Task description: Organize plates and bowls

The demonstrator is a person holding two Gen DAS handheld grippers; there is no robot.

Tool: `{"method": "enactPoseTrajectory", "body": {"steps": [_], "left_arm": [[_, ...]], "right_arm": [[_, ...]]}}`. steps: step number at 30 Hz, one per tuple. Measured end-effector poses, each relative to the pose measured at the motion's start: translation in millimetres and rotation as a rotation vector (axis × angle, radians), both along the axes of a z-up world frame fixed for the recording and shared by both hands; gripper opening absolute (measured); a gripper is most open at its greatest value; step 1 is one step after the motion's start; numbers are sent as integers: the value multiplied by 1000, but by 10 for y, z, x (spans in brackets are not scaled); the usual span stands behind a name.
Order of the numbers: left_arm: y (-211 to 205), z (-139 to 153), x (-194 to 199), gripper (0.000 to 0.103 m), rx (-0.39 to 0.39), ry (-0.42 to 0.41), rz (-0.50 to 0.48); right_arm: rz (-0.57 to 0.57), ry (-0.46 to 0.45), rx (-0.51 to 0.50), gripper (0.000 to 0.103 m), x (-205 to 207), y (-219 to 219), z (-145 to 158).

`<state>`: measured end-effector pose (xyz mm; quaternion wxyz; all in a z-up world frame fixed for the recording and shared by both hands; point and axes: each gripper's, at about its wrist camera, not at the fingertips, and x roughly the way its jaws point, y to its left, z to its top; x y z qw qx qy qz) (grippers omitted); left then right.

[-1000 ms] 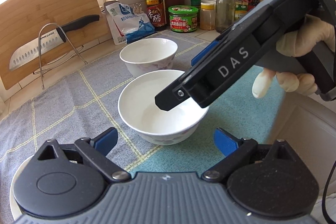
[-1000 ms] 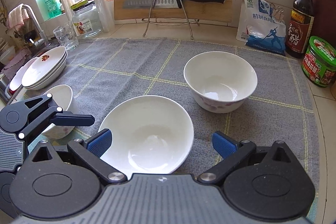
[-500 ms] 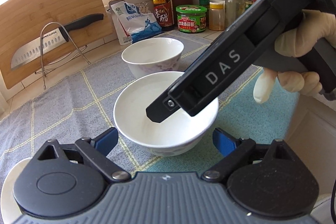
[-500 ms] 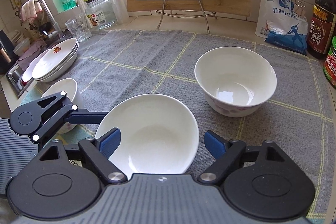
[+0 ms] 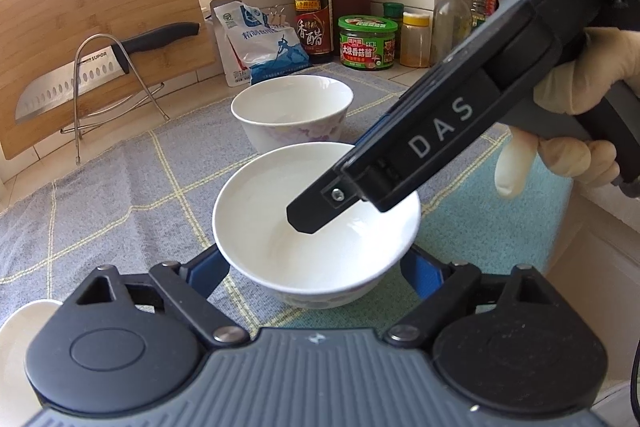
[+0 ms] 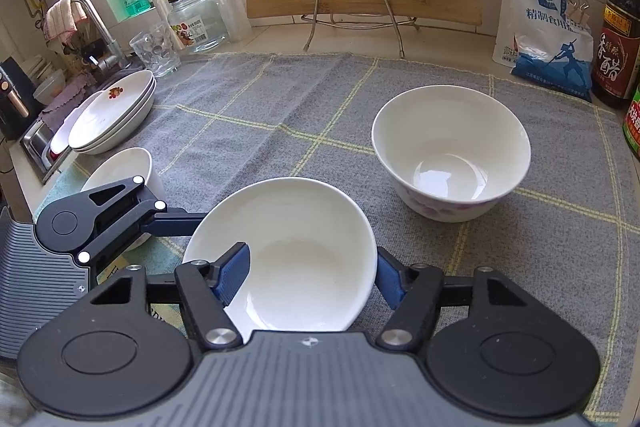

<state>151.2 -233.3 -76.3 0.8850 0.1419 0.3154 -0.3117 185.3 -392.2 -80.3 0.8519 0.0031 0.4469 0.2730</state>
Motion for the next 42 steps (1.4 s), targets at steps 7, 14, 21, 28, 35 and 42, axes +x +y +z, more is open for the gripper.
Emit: {"method": "enactPoseTrajectory", "body": {"steps": [7,14,21,28,35,42], "left_arm": [[-6,3,0,91,-4,1,2],[-4,0,-7,91,4,1,-1],[31,67,-49,91,9,-1,5],[90,202,-105,91,13,-3,26],[222,312,-185,91,11,-3,28],[394,372,-247,91,7,-2,11]], "right_arm": [[-2,0,-13,71,-10,26,3],[2,-2,-20,71,-30,42,23],[17,-11,-17,71,-85,73,97],[38,-23,-15,71,-152,158,225],[31,-36,-6,71,-257,285,313],[17,-45,-3,71,-341,433,402]]}}
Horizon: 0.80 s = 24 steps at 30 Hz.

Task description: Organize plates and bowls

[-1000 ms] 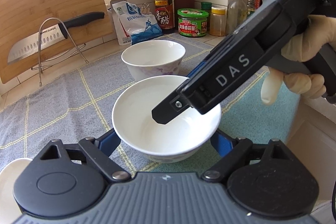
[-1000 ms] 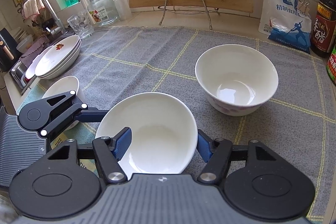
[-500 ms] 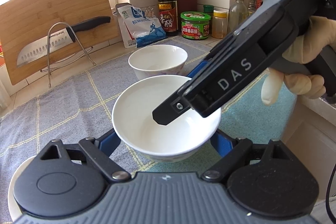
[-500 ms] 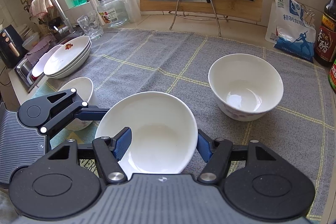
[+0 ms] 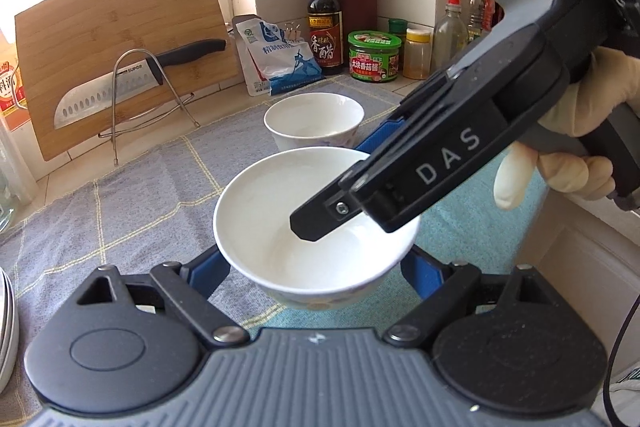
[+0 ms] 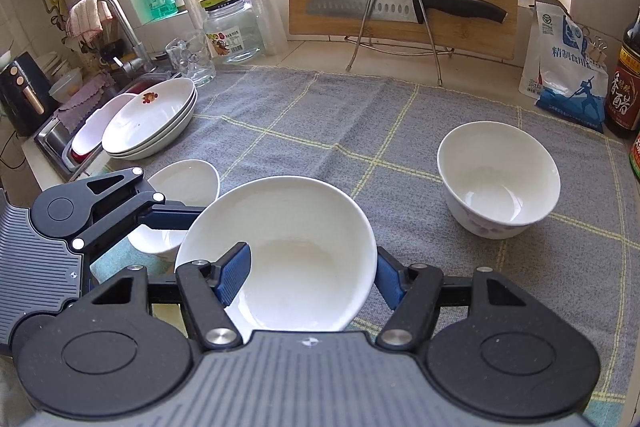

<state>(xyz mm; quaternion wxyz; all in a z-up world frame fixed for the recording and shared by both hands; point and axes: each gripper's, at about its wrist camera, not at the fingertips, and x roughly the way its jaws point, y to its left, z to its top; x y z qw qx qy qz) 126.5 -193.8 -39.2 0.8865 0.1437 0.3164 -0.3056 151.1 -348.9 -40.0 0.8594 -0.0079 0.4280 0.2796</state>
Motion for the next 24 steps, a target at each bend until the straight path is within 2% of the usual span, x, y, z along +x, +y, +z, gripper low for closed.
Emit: {"method": "enactPoseTrajectory", "body": {"steps": [12,24], "left_arm": [[411,173,-65,91,-15,-25,7],[872,220,-38,91,-20,-35,76]], "right_arm": [[11,-33,10,71,-53,383,162],[87,-50,13,71,34,846,239]]}}
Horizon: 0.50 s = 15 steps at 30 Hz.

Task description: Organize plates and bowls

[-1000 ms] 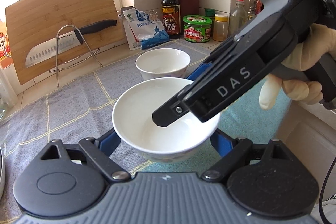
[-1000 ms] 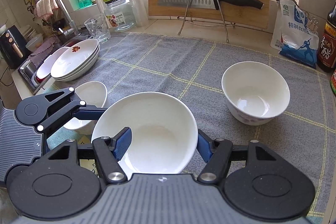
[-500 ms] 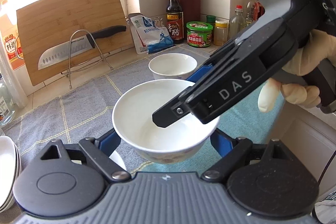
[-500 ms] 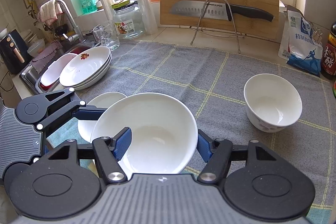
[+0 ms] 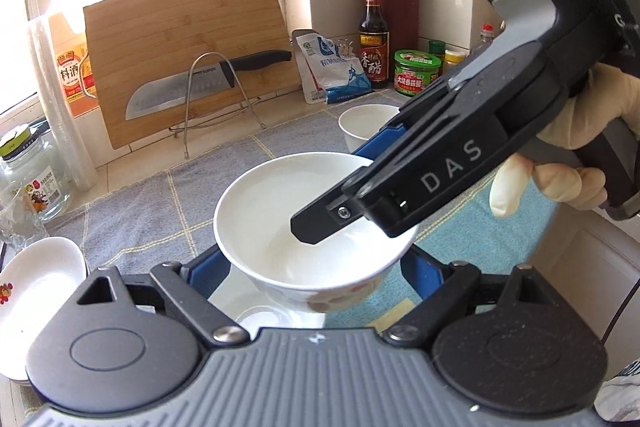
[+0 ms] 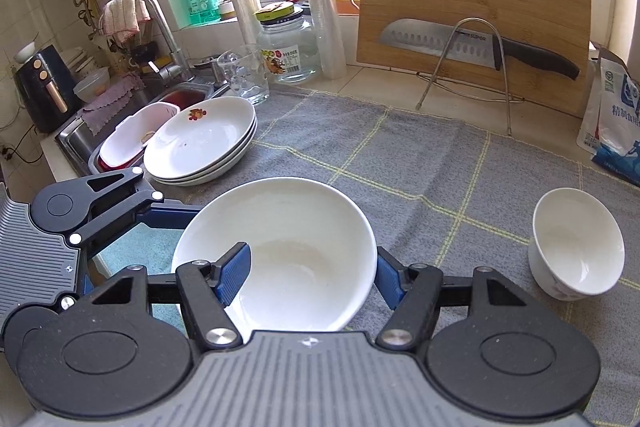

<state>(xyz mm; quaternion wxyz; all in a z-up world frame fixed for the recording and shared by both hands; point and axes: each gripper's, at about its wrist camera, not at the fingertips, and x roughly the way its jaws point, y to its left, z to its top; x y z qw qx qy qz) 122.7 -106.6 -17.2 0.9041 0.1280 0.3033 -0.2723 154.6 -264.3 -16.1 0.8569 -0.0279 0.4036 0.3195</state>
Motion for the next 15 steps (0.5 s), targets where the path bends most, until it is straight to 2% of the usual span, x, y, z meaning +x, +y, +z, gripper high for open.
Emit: {"method": "enactPoseTrajectory", "body": {"steps": [15], "left_arm": [[330,-100,65,91,16,29,73]], "right_arm": [[68,30,-12,71,162,432,-117]]}}
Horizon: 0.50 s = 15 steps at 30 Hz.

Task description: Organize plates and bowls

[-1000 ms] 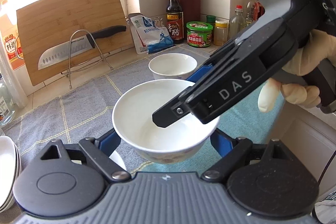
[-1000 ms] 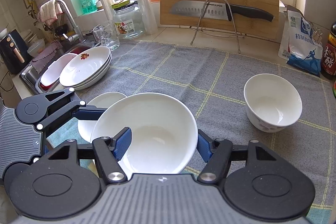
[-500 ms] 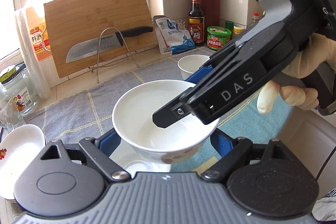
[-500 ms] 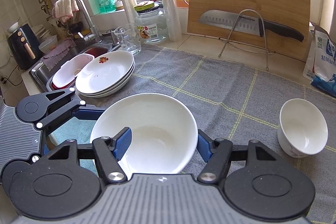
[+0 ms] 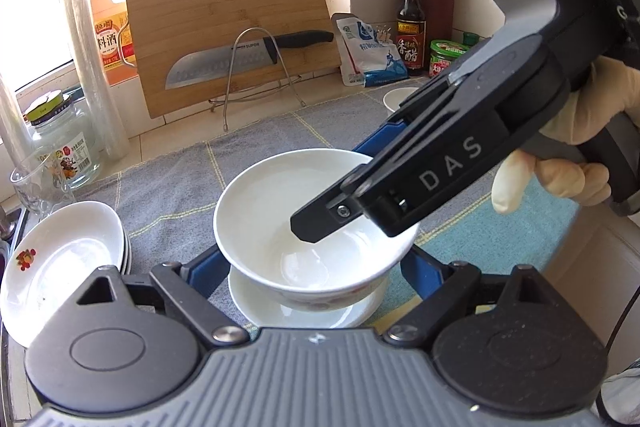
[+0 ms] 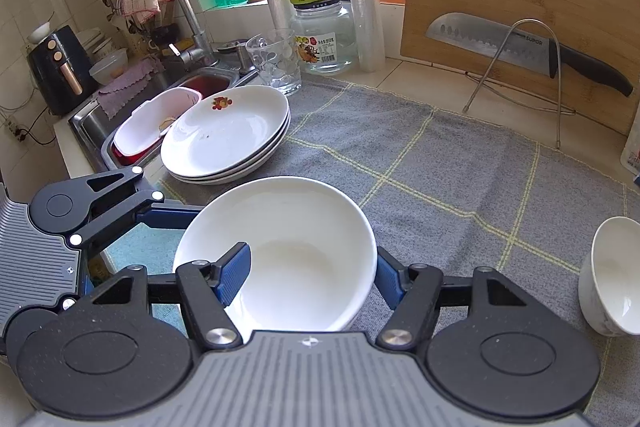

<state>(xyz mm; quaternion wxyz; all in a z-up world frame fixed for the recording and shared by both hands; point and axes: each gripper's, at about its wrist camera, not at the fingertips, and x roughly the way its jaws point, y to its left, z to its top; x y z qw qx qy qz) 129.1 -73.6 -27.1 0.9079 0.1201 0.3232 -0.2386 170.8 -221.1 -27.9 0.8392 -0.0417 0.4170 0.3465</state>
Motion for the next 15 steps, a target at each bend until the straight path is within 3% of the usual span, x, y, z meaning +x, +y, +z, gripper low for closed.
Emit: {"method": "enactPoseTrajectory", "body": {"steps": [15], "left_arm": [[40,-115,51,91,8,46,4]], "right_arm": [[-2,42,0,71,44,43,-124]]}}
